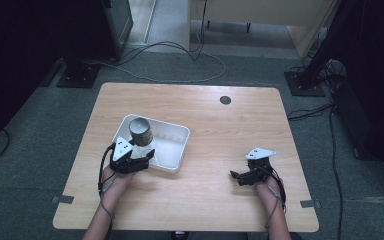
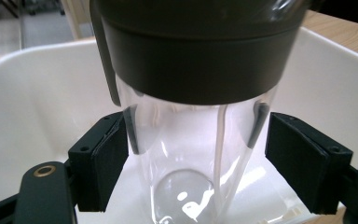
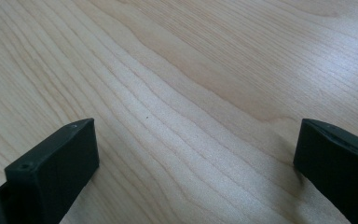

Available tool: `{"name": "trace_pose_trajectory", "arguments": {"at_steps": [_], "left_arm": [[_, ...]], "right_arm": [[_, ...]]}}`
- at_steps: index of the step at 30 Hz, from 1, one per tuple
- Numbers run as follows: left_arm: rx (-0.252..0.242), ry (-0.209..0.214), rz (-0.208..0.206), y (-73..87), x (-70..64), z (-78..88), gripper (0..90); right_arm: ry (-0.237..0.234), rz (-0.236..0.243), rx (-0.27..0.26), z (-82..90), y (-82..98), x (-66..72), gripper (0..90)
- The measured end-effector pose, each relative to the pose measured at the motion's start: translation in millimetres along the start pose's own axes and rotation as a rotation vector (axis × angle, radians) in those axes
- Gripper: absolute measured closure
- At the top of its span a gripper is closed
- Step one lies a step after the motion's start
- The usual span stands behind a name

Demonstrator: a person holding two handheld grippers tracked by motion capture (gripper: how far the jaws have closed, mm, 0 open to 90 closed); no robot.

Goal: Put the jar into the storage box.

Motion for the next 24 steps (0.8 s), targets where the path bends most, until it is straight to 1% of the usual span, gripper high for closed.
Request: {"name": "trace_pose_trajectory", "arguments": {"at_steps": [11, 15, 24], "left_arm": [[0.032, 0.011, 0.0, 1.1, -1.2, 3.5, 20.8], [0.059, 0.021, 0.004, 3.1, -1.4, 5.8, 20.8], [0.076, 0.031, 0.006, 4.4, -2.9, 9.7, 20.8]], "right_arm": [[0.0, 0.001, 0.0, 0.0, 0.0, -0.1, 0.0], [0.0, 0.0, 0.0, 0.0, 0.0, 0.0, 0.0], [0.0, 0.001, 0.0, 0.0, 0.0, 0.0, 0.0]]}}
Point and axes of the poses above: each handheld gripper's, and its own axes: z roughly backward along the jaws, y roughly out of its underside, x roughly to its left, the point moved 9 cm from there along -z, roughly forward along the jaws, and after that the axes turned 12 degrees about y, right-handed, at the moved point
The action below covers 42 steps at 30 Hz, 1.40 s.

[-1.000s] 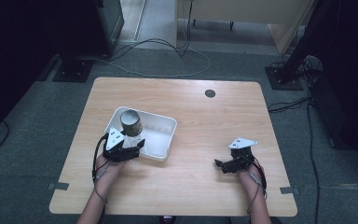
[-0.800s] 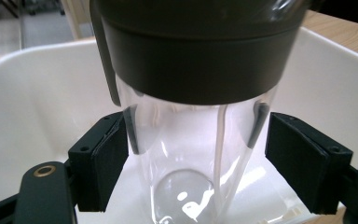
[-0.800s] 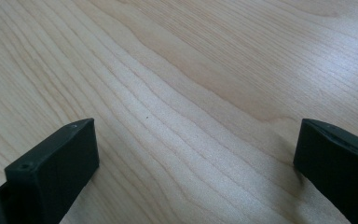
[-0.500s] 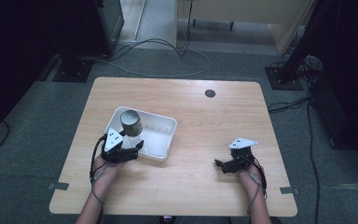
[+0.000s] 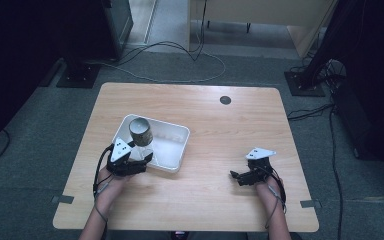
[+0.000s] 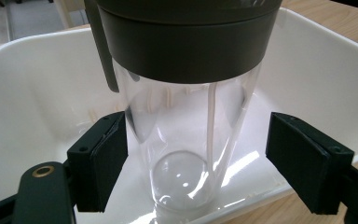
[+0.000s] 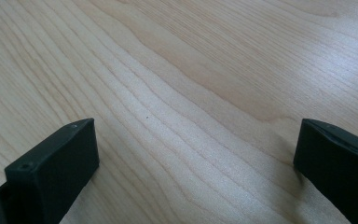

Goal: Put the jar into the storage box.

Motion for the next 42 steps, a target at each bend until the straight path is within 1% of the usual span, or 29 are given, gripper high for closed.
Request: {"name": "trace_pose_trajectory", "arguments": {"at_steps": [18, 27, 29, 31, 33, 38, 42], "left_arm": [[0.037, 0.02, -0.004, 1.9, -2.8, 4.9, 20.8], [0.069, 0.042, -0.021, 5.1, -5.3, 8.9, 20.8], [0.066, 0.027, -0.026, 4.9, -4.3, 11.1, 20.8], [0.065, 0.036, -0.016, 4.8, -3.7, 13.0, 20.8], [0.068, 0.028, -0.021, 5.0, -2.1, 15.4, 20.8], [0.061, 0.043, -0.012, 5.3, -0.2, 21.3, 20.8], [0.067, 0.063, -0.031, 7.9, -1.3, 25.0, 20.8]], "right_arm": [[0.0, 0.0, 0.0, 0.0, 0.0, 0.0, 0.0], [0.0, 0.002, 0.0, 0.0, 0.1, -0.2, 0.0], [0.0, 0.0, 0.0, 0.0, 0.0, 0.0, 0.0], [0.0, 0.0, 0.0, 0.0, 0.0, 0.0, 0.0], [0.0, 0.001, 0.0, 0.0, 0.1, -0.1, 0.0], [0.0, 0.002, 0.0, 0.0, 0.0, -0.1, 0.0], [0.0, 0.0, 0.0, 0.0, 0.0, 0.0, 0.0]]}}
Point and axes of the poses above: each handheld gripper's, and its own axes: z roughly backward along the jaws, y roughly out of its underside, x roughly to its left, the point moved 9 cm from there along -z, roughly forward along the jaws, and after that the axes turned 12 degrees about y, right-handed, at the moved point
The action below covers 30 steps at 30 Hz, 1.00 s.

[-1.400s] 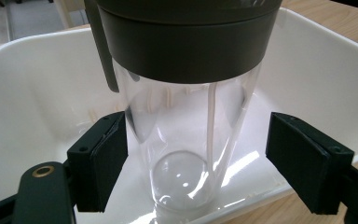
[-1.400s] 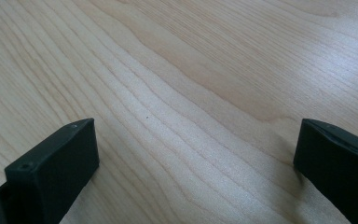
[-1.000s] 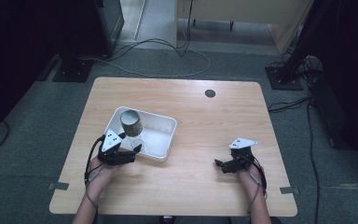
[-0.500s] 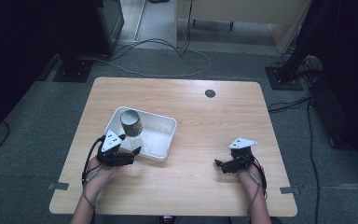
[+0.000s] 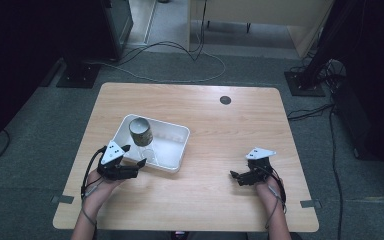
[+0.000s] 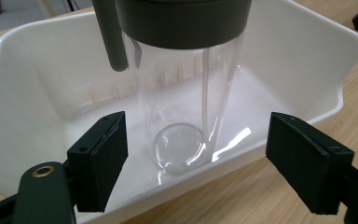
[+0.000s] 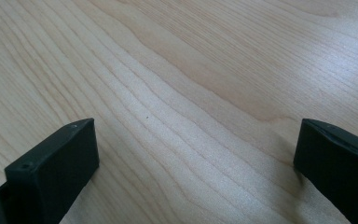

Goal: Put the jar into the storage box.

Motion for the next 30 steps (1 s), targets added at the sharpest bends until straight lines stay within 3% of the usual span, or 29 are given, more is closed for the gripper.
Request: {"name": "trace_pose_trajectory", "arguments": {"at_steps": [5, 7, 9, 16, 30], "left_arm": [[0.011, 0.025, -0.012, 3.1, -3.5, -0.3, 20.8], [0.029, 0.03, -0.035, 5.1, -6.1, -1.1, 20.8], [0.047, 0.005, -0.073, 6.8, -6.6, -0.7, 20.8], [0.075, 0.045, -0.102, 11.8, -11.2, 0.6, 20.8], [0.091, 0.097, -0.106, 20.6, -14.4, 4.4, 19.1]], "right_arm": [[0.0, 0.001, 0.0, 0.0, 0.1, -0.1, 0.0], [0.0, 0.0, 0.0, 0.0, 0.0, 0.0, 0.0], [0.0, 0.0, 0.0, 0.0, 0.0, 0.0, 0.0], [0.0, 0.0, 0.0, 0.0, 0.0, 0.0, 0.0], [0.0, 0.0, 0.0, 0.0, 0.0, 0.0, 0.0]]}}
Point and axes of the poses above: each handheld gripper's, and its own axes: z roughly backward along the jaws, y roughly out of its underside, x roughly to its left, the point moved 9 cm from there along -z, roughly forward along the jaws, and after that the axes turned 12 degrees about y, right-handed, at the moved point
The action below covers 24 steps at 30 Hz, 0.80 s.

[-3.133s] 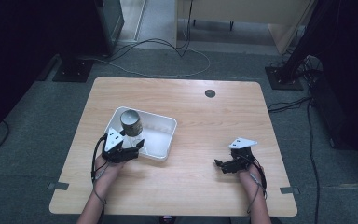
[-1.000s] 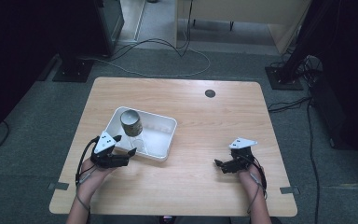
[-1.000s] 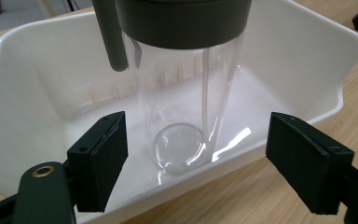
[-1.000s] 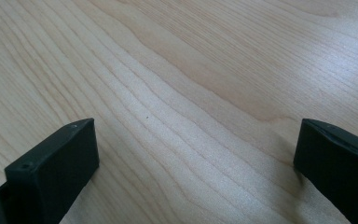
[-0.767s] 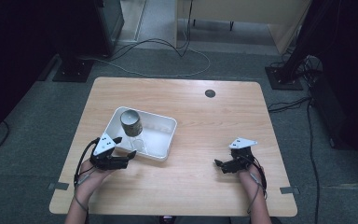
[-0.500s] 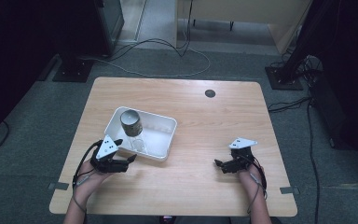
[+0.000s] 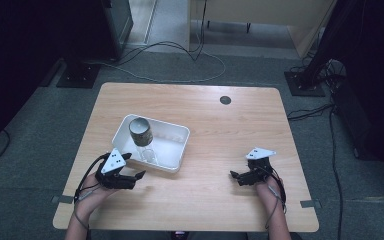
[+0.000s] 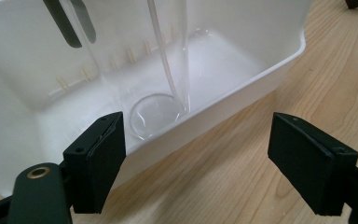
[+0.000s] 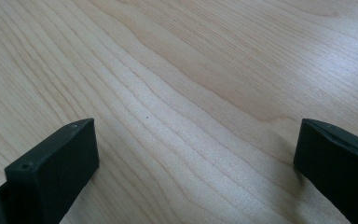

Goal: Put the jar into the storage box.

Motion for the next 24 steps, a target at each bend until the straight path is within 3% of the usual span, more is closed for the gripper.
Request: {"name": "trace_pose_trajectory", "arguments": {"at_steps": [8, 24], "left_arm": [[-0.014, 0.038, 0.027, 7.1, 1.5, 0.3, 19.1], [-0.027, 0.053, 0.024, 17.6, 6.1, 0.0, 19.1]], "right_arm": [[0.0, 0.0, 0.0, 0.0, 0.0, 0.0, 0.0], [0.0, 0.002, 0.001, 0.2, 0.3, -0.1, 0.0]]}}
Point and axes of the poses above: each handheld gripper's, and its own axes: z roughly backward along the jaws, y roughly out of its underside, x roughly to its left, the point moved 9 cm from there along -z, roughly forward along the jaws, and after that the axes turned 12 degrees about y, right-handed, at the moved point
